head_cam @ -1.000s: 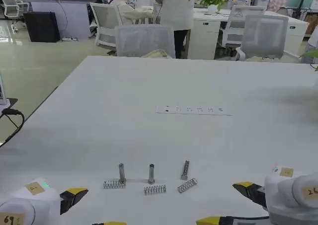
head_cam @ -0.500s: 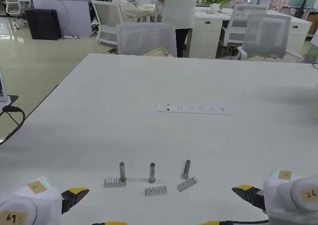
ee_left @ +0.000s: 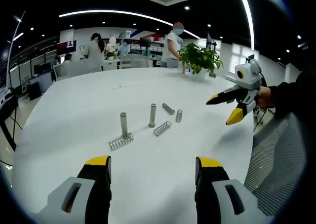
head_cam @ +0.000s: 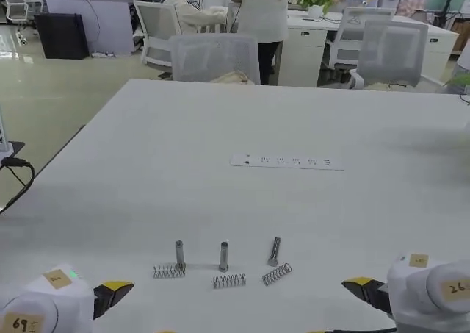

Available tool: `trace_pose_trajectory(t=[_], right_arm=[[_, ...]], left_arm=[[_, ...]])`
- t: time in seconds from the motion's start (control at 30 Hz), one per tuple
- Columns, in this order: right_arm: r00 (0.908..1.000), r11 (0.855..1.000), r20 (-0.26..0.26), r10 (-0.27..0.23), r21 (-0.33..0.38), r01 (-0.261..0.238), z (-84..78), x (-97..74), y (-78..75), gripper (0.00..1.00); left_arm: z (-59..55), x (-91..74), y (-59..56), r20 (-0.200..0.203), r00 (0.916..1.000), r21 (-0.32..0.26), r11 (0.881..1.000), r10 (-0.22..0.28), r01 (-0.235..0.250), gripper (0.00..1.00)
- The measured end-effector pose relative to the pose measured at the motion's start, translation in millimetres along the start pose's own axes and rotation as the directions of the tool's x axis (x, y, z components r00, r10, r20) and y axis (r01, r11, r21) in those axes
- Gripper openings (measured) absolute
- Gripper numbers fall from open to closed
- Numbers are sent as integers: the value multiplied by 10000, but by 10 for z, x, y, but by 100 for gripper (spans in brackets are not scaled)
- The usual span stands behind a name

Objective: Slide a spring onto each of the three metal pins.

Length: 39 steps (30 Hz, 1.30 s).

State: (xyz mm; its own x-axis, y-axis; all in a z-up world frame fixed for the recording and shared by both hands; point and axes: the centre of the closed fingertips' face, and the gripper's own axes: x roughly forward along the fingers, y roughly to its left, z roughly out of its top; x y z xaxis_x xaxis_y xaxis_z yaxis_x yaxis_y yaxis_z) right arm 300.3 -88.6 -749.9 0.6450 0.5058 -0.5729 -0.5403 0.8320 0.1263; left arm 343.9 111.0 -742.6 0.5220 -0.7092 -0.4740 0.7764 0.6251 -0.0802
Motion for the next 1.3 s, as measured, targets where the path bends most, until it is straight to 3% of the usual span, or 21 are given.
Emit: trace_pose_trajectory(t=[1.3], right_arm=[[9990,9999,-440,126,54,-124,-102,30,23,81]], left_arm=[[-60,60,-67,-275,9991,31,9995,-315,316,65]])
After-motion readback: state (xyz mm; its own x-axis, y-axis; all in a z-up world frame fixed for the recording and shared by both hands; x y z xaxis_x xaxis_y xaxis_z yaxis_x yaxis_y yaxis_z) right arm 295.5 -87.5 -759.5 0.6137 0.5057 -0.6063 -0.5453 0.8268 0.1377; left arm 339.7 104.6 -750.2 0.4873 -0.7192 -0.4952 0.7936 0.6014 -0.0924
